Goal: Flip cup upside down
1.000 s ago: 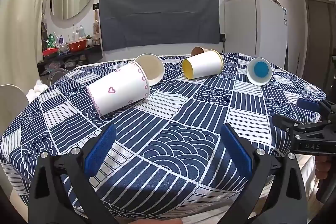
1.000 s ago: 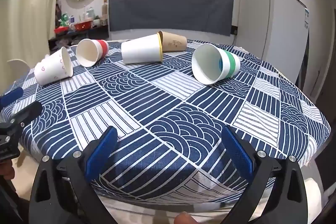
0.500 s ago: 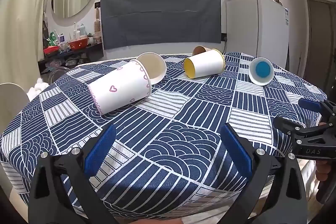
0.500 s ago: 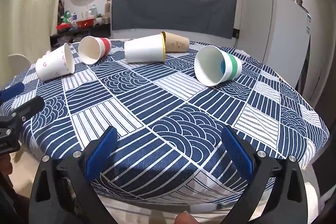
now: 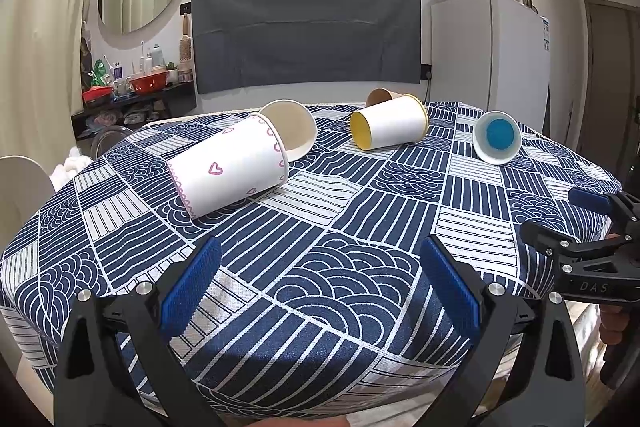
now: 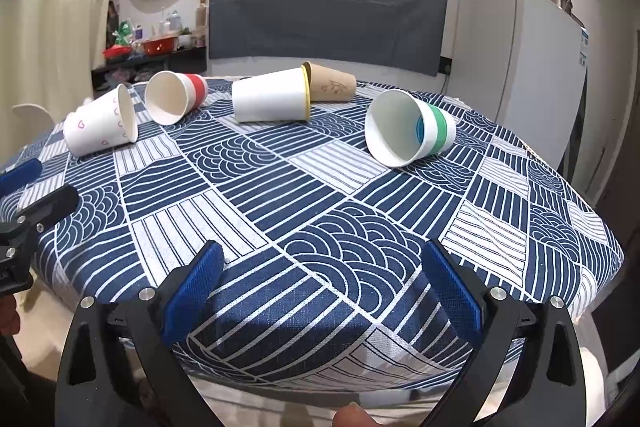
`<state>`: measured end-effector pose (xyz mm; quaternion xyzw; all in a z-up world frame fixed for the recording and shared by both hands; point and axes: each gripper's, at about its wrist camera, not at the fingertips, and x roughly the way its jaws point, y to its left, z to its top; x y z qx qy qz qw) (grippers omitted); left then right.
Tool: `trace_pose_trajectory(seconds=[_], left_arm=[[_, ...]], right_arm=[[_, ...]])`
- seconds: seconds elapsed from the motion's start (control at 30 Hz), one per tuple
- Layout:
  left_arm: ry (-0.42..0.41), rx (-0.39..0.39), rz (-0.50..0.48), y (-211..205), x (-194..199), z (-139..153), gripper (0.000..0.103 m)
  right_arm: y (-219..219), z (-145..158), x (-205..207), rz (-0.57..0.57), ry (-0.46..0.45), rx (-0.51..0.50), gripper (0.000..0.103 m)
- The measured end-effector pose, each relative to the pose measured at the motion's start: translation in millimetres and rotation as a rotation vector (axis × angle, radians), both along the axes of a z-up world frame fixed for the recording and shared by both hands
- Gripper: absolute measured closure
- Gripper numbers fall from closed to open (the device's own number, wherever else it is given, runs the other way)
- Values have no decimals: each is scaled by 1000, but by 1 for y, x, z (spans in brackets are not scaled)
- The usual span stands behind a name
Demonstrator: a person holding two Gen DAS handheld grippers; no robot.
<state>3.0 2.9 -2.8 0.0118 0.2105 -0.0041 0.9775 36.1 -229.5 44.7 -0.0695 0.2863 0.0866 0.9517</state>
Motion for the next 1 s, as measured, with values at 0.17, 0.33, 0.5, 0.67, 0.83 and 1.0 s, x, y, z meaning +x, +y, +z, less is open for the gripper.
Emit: trace_pose_trajectory(seconds=[0.17, 0.33, 0.5, 0.67, 0.83, 1.0], left_arm=[[1, -5, 0, 1, 0, 0, 6], [11, -10, -3, 2, 2, -1, 6], [6, -7, -10, 1, 2, 0, 6], [10, -9, -12, 0, 2, -1, 6], [19, -7, -16, -2, 3, -1, 6], [18, -8, -15, -2, 3, -1, 6]], right_arm=[[1, 0, 0, 2, 0, -6, 8], [1, -1, 1, 0, 9, -8, 8], [-1, -1, 2, -3, 13, -8, 8], [-4, -1, 4, -8, 28, 11, 8], [-4, -1, 5, -12, 26, 4, 8], [-2, -1, 4, -8, 27, -2, 8]])
